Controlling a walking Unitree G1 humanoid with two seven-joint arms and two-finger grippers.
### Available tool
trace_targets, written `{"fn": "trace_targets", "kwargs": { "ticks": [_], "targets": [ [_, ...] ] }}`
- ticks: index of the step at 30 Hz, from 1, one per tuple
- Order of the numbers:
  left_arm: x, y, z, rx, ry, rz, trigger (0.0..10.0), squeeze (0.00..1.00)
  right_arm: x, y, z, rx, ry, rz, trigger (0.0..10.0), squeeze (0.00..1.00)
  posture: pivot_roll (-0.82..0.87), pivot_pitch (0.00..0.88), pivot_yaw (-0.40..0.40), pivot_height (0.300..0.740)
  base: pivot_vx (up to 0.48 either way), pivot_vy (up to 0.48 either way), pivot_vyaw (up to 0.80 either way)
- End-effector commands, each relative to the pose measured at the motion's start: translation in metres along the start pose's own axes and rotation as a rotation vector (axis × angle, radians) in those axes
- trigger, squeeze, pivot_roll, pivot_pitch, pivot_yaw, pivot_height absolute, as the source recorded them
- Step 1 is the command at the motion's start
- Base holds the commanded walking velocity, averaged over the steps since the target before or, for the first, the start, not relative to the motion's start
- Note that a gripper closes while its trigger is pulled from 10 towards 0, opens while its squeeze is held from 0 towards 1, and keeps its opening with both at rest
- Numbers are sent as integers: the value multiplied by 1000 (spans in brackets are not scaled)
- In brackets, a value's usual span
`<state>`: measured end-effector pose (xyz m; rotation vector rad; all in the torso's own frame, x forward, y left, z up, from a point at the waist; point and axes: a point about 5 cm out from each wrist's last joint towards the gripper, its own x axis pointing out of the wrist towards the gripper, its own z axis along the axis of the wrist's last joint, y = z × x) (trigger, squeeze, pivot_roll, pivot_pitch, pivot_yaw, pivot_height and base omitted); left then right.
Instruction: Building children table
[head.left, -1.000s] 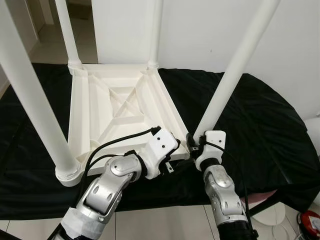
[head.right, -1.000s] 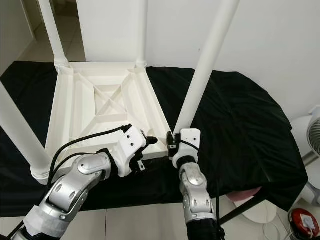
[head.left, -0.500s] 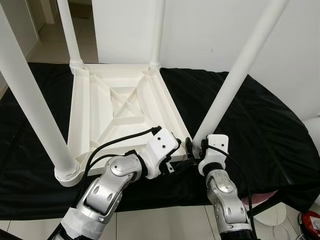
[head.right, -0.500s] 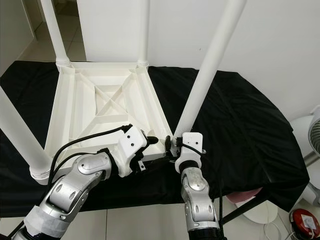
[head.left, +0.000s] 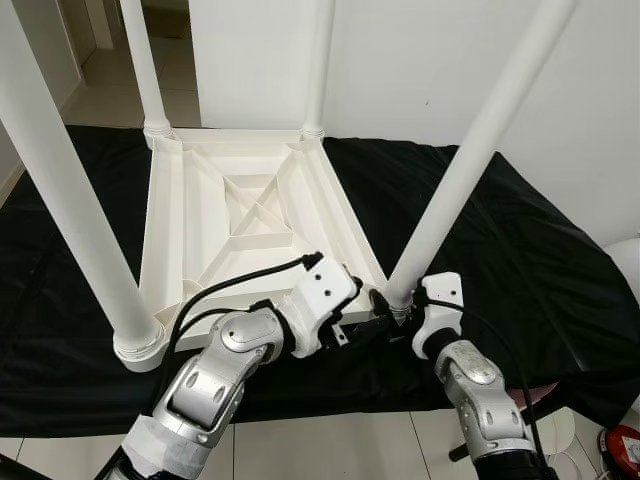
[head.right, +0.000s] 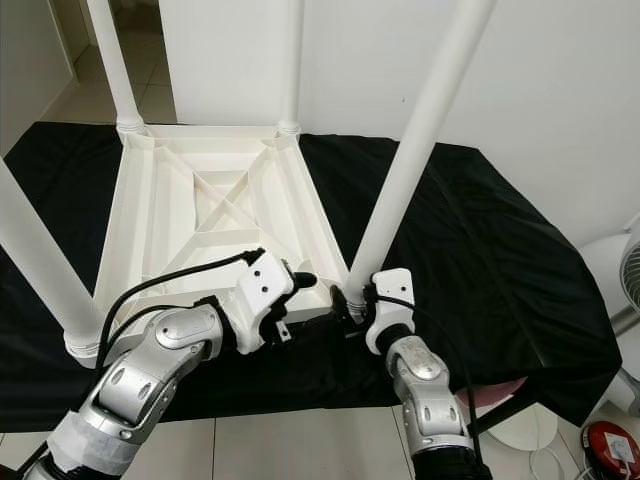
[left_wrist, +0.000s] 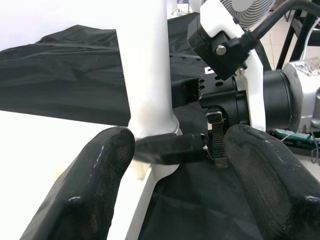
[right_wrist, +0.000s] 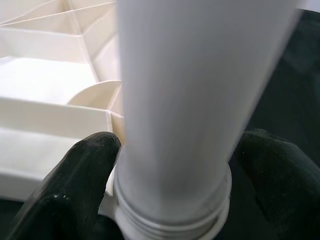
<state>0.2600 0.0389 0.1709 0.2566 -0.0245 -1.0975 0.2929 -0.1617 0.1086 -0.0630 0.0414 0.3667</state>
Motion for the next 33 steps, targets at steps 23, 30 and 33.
{"fn": "trace_targets", "kwargs": {
  "ticks": [23, 30, 33],
  "targets": [
    [1, 5, 5, 19, -2, 34, 10000, 0, 36, -10, 4, -83, 84, 465, 0, 0, 8, 0, -103, 740, 0, 0, 0],
    [0, 5, 4, 17, -1, 39, 10000, 0, 32, -15, -6, -68, 124, 515, 0, 0, 7, 0, -102, 740, 0, 0, 0],
    [0, 5, 4, 16, -2, 38, 10000, 0, 32, -16, -6, -64, 121, 514, 0, 0, 7, 0, -102, 740, 0, 0, 0]
  ]
}}
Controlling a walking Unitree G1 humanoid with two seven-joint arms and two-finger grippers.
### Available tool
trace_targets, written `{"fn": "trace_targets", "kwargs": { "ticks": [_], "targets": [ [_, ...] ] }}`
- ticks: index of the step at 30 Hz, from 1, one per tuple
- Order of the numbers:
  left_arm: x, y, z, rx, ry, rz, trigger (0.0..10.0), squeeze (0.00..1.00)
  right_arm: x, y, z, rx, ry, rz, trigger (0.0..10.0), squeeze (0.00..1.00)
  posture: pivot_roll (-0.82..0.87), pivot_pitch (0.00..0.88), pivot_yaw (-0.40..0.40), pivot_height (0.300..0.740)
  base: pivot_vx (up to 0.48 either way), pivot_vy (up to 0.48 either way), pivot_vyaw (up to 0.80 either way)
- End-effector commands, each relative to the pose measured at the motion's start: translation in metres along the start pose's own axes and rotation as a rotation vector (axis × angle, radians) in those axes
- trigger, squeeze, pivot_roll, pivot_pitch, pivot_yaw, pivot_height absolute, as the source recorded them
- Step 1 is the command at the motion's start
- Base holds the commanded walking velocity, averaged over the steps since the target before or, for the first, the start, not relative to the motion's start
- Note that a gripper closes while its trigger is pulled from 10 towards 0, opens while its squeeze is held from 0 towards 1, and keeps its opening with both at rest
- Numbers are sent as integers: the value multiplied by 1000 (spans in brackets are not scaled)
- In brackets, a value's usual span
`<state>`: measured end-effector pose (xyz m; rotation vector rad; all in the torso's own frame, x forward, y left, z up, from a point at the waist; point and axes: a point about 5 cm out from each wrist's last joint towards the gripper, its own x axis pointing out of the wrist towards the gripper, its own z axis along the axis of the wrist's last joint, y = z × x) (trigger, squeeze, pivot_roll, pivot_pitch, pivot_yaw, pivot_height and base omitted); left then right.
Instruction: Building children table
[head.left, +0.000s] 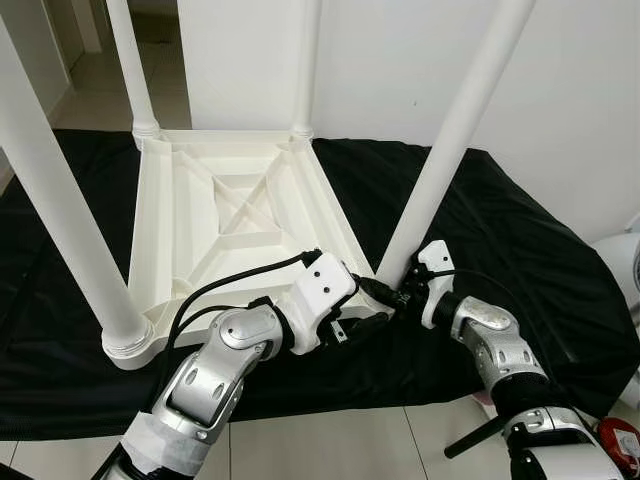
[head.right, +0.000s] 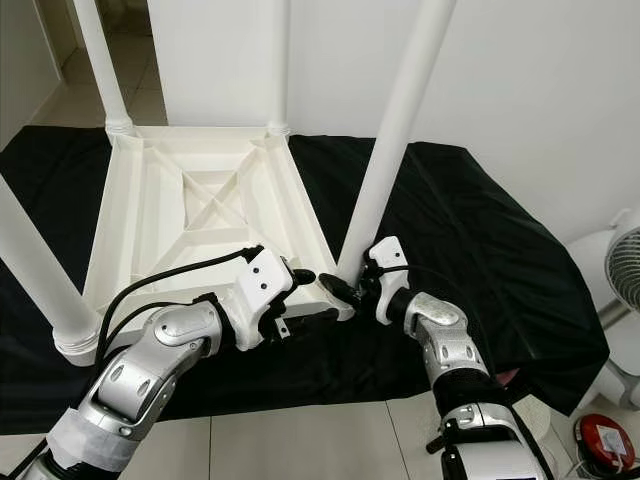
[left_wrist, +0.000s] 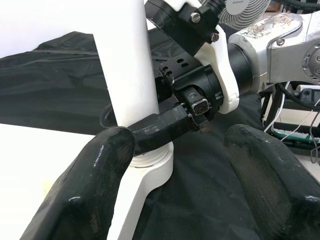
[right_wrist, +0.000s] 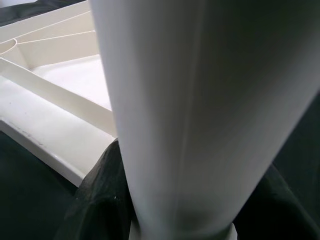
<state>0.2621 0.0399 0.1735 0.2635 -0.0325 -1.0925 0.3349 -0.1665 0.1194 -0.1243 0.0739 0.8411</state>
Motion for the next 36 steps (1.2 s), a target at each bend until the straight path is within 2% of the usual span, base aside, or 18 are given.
{"fn": "trace_targets", "kwargs": {
  "ticks": [1, 2, 3, 4, 5, 13, 18, 24, 25, 26, 27, 28, 30, 34, 35, 36],
  "targets": [
    [1, 2, 2, 5, 0, 31, 10000, 0, -2, 6, -18, 25, 83, 41, 0, 0, 7, 0, -102, 740, 0, 0, 0],
    [1, 2, 2, 5, 0, 31, 10000, 0, -2, 6, -18, 25, 83, 41, 0, 0, 7, 0, -102, 740, 0, 0, 0],
    [1, 1, 2, 5, 0, 29, 10000, 0, -4, 4, -18, 26, 70, 11, 8627, 0, -1, 0, -100, 740, 0, 0, 0],
    [1, 1, 2, 5, 0, 29, 10000, 0, -4, 4, -18, 26, 70, 11, 8627, 0, -1, 0, -100, 740, 0, 0, 0],
    [1, 1, 2, 5, 0, 28, 10000, 0, -5, 3, -18, 24, 65, -3, 10000, 0, -1, 0, -100, 740, 0, 0, 0],
    [3, 1, 2, 4, -2, 23, 10000, 0, -5, 4, -14, 59, 2, -125, 10000, 0, -10, 0, -101, 740, 0, 0, 0],
    [5, -1, 1, -4, -7, 21, 10000, 0, -3, 17, -13, 39, -34, -254, 10000, 0, -26, 0, -107, 740, 0, 0, 0],
    [6, -1, 1, -7, -9, 22, 10000, 0, -2, 24, -11, 37, -49, -304, 10000, 0, -29, 0, -106, 740, 0, 0, 0],
    [6, -2, 1, -9, -8, 21, 10000, 0, -1, 30, -10, 34, -55, -355, 10000, 0, -37, 0, -108, 740, 0, 0, 0],
    [6, -2, 1, -9, -8, 21, 10000, 0, -1, 30, -10, 34, -55, -355, 10000, 0, -37, 0, -108, 740, 0, 0, 0],
    [6, -3, -1, -11, -2, 16, 10000, 0, 0, 40, -6, 80, -84, -472, 10000, 0, -37, 0, -110, 740, 0, 0, 0],
    [6, -3, -1, -11, -2, 16, 10000, 0, 0, 40, -6, 80, -84, -472, 10000, 0, -37, 0, -110, 740, 0, 0, 0],
    [7, -3, -1, -19, -7, 19, 10000, 0, 0, 47, -5, 94, -94, -557, 10000, 0, -39, 0, -111, 740, 0, 0, 0],
    [7, -3, -1, -25, -12, 24, 10000, 0, 0, 49, -5, 90, -93, -585, 10000, 0, -39, 0, -111, 740, 0, 0, 0],
    [7, -2, 0, -22, -15, 28, 10000, 0, -1, 52, -6, 94, -79, -657, 10000, 0, -40, 0, -113, 740, 0, 0, 0],
    [7, -2, 0, -22, -15, 28, 10000, 0, -1, 52, -6, 94, -79, -657, 10000, 0, -40, 0, -113, 740, 0, 0, 0]
  ]
}}
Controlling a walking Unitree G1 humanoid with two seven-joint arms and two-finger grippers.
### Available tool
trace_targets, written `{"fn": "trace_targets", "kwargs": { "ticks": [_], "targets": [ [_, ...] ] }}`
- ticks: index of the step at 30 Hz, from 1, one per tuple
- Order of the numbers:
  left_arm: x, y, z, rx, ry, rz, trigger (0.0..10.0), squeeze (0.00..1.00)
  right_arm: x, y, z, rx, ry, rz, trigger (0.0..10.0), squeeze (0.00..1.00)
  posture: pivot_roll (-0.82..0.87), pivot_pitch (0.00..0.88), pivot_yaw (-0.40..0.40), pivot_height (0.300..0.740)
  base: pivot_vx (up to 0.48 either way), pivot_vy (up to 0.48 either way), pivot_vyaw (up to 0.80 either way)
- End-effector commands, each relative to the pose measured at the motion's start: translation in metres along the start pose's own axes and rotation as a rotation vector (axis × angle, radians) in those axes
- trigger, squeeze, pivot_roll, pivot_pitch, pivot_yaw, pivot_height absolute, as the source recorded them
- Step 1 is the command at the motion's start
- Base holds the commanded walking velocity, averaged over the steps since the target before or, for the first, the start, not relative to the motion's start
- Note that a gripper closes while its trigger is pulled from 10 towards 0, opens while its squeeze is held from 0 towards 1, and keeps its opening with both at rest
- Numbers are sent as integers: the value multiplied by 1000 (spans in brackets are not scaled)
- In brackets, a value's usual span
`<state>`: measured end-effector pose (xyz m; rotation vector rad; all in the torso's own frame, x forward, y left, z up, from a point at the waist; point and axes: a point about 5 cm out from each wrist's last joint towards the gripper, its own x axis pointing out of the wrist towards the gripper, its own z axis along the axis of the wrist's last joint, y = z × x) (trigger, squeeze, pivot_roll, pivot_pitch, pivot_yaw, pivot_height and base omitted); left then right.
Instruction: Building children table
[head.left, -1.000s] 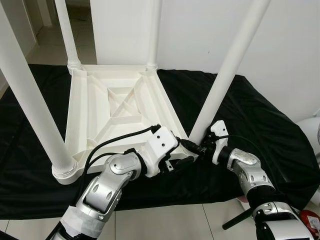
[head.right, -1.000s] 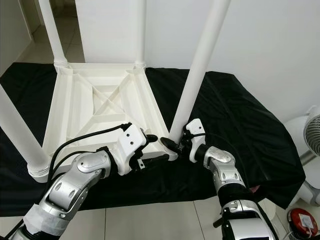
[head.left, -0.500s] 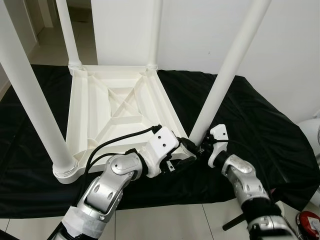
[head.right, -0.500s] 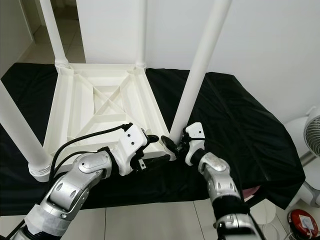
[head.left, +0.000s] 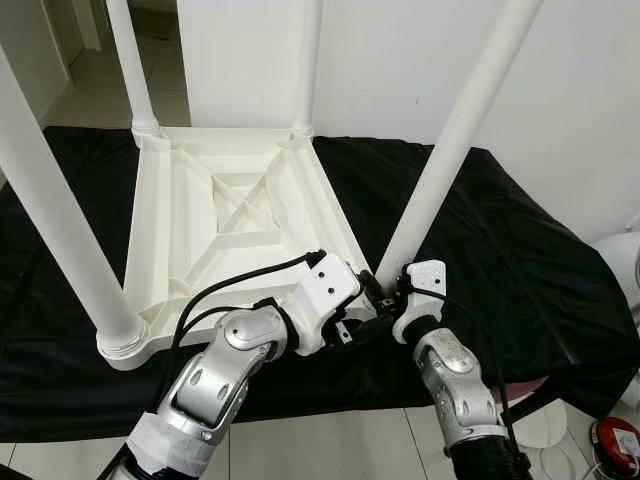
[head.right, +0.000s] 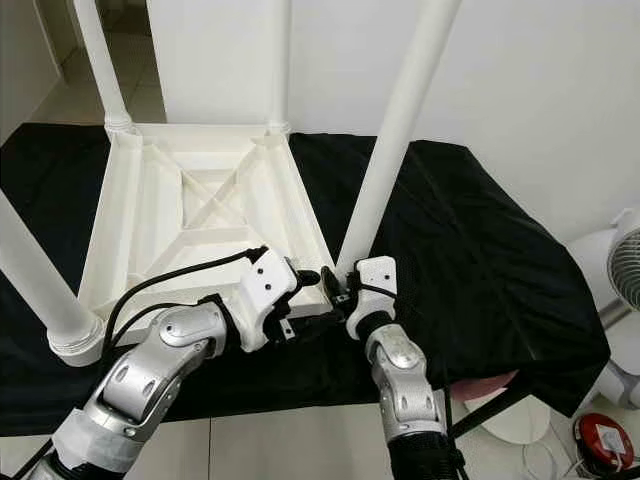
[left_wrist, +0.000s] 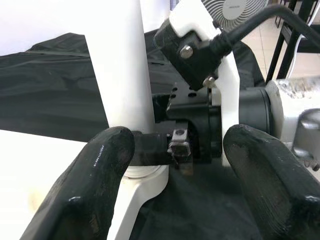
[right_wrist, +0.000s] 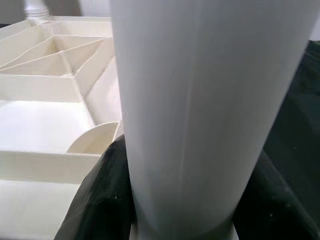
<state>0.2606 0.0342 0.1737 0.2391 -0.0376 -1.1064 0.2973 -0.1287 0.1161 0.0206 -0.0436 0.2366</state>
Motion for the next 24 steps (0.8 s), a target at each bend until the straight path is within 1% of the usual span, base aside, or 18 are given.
{"fn": "trace_targets", "kwargs": {
  "ticks": [1, 3, 4, 5, 6, 7, 15, 16, 19, 20, 21, 22, 23, 24],
  "targets": [
    [3, 2, -2, -5, 3, 40, 10000, 0, -4, -5, -6, -39, 44, -51, 10000, 0, -40, 0, -113, 740, 0, 0, 0],
    [3, 2, -1, -2, -1, 43, 10000, 0, -9, -2, -8, -25, 61, -144, 10000, 0, -38, 0, -122, 740, 0, 0, 0],
    [3, 2, -1, -2, -1, 43, 10000, 0, -9, -2, -8, -25, 61, -144, 10000, 0, -38, 0, -122, 740, 0, 0, 0],
    [3, 2, -1, -1, -3, 44, 10000, 0, -11, -1, -8, -7, 67, -178, 10000, 176, -38, 0, -123, 740, 0, 0, 0],
    [3, 2, -1, -2, -4, 44, 10000, 0, -12, -1, -7, 6, 70, -192, 10000, 176, -38, 0, -123, 740, 0, 0, 0],
    [2, 1, -1, -1, -4, 44, 10000, 0, -13, 0, -6, 21, 63, -192, 10000, 1000, -35, 0, -124, 740, 0, 0, 0],
    [2, 1, -2, 3, -2, 42, 10000, 0, -12, 3, 1, 27, 28, -163, 10000, 1000, -34, 0, -120, 740, 0, 0, 0],
    [2, 2, -2, 6, -2, 41, 10000, 0, -12, 3, 3, 17, 16, -141, 10000, 1000, -33, 0, -117, 740, 0, 0, 0],
    [2, 2, -2, 9, -1, 40, 10000, 0, -13, 2, 5, 26, 15, -116, 10000, 1000, -31, 0, -119, 740, 0, 0, 0],
    [2, 3, -2, 10, -1, 40, 10000, 0, -14, -1, 5, 23, 12, -85, 10000, 1000, -30, 0, -118, 740, 0, 0, 0],
    [2, 3, -2, 12, 0, 39, 10000, 0, -16, -4, 5, 18, 14, -36, 10000, 59, -30, 0, -118, 740, 0, 0, 0],
    [2, 3, -2, 12, 0, 39, 10000, 0, -16, -4, 5, 18, 14, -36, 10000, 59, -30, 0, -118, 740, 0, 0, 0],
    [1, 3, -2, 14, 0, 39, 10000, 0, -17, -8, 6, 10, 11, 6, 10000, 0, -29, 0, -117, 740, 0, 0, 0],
    [1, 3, -2, 14, 1, 39, 10000, 0, -19, -9, 6, 4, 13, 33, 10000, 0, -29, 0, -117, 740, 0, 0, 0]
  ]
}}
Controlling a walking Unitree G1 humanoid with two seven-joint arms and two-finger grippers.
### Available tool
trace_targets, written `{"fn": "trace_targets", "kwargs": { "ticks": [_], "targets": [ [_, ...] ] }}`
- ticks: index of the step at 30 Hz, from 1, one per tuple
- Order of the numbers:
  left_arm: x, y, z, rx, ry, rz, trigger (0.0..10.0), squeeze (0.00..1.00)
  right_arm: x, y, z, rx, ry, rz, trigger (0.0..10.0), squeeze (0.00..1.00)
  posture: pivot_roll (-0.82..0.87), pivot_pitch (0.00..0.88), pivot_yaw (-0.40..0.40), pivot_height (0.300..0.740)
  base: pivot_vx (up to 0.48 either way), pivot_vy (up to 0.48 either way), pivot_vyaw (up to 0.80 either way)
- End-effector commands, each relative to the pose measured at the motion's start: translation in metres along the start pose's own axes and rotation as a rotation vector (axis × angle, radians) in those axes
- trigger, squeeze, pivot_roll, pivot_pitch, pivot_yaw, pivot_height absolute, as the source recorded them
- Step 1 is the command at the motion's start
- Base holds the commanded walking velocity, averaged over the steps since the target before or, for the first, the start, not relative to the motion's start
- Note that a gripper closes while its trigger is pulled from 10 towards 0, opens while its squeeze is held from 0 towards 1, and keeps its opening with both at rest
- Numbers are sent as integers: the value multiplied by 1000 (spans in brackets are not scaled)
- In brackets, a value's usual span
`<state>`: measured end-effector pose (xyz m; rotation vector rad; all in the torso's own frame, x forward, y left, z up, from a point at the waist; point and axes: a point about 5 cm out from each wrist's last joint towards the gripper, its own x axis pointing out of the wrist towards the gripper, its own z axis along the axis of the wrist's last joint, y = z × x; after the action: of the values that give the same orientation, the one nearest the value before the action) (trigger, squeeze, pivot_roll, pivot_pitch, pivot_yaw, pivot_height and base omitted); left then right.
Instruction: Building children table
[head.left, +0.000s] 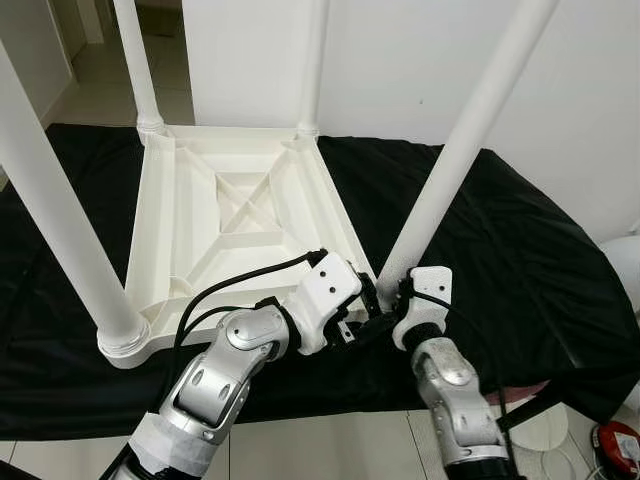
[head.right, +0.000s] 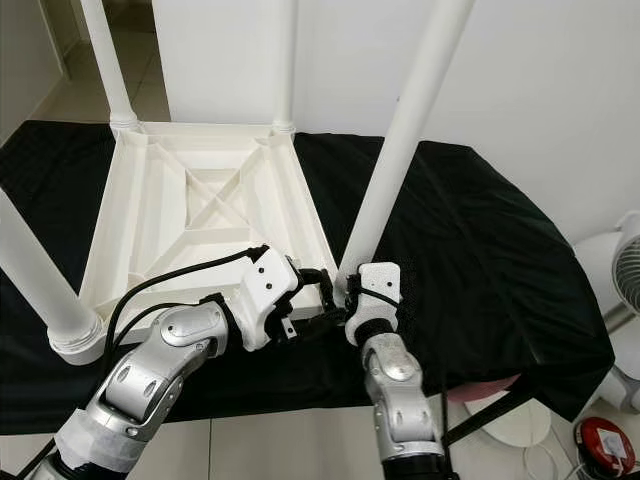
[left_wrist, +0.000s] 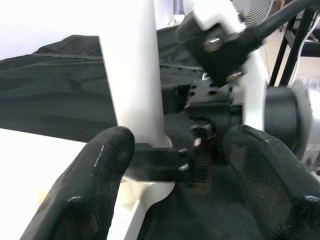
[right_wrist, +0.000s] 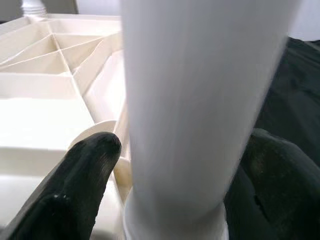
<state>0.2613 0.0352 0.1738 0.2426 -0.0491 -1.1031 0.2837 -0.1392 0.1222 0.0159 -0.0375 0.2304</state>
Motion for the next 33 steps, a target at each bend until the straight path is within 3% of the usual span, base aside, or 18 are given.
{"fn": "trace_targets", "kwargs": {
  "ticks": [1, 5, 12, 20, 27, 28, 29, 30, 33],
  "targets": [
    [2, 2, -2, 6, 8, 35, 10000, 0, -3, -3, -1, 8, 7, 39, 10000, 0, -29, 0, -117, 740, 0, 0, 0],
    [1, 3, -2, 11, 11, 37, 10000, 0, -3, -19, 2, -30, 29, 193, 10000, 0, -26, 0, -112, 740, 0, 0, 0],
    [1, 5, -1, 18, 10, 36, 10000, 0, 10, -38, 3, -60, 60, 341, 10000, 0, -21, 0, -105, 740, 0, 0, 0],
    [0, 7, 0, 21, 10, 43, 10000, 0, 26, -36, -6, -92, 149, 522, 10000, 0, -9, 0, -101, 740, 0, 0, 0],
    [0, 8, 2, 21, 8, 53, 10000, 0, 41, -27, -16, -118, 208, 599, 10000, 0, -2, 0, -101, 740, 0, 0, 0],
    [0, 8, 2, 23, 7, 55, 10000, 0, 43, -25, -18, -121, 216, 622, 7961, 0, 20, 0, -107, 740, 0, 0, 0],
    [0, 8, 2, 23, 7, 55, 10000, 0, 43, -25, -18, -121, 216, 622, 7961, 0, 20, 0, -107, 740, 0, 0, 0],
    [-1, 8, 3, 26, 7, 58, 10000, 0, 43, -25, -20, -116, 215, 634, 275, 0, 27, 0, -111, 740, 0, 0, 0],
    [-1, 11, 4, 30, 5, 69, 10000, 0, 43, -25, -21, -105, 210, 644, 0, 0, 32, 0, -116, 740, 0, 0, 0]
  ]
}}
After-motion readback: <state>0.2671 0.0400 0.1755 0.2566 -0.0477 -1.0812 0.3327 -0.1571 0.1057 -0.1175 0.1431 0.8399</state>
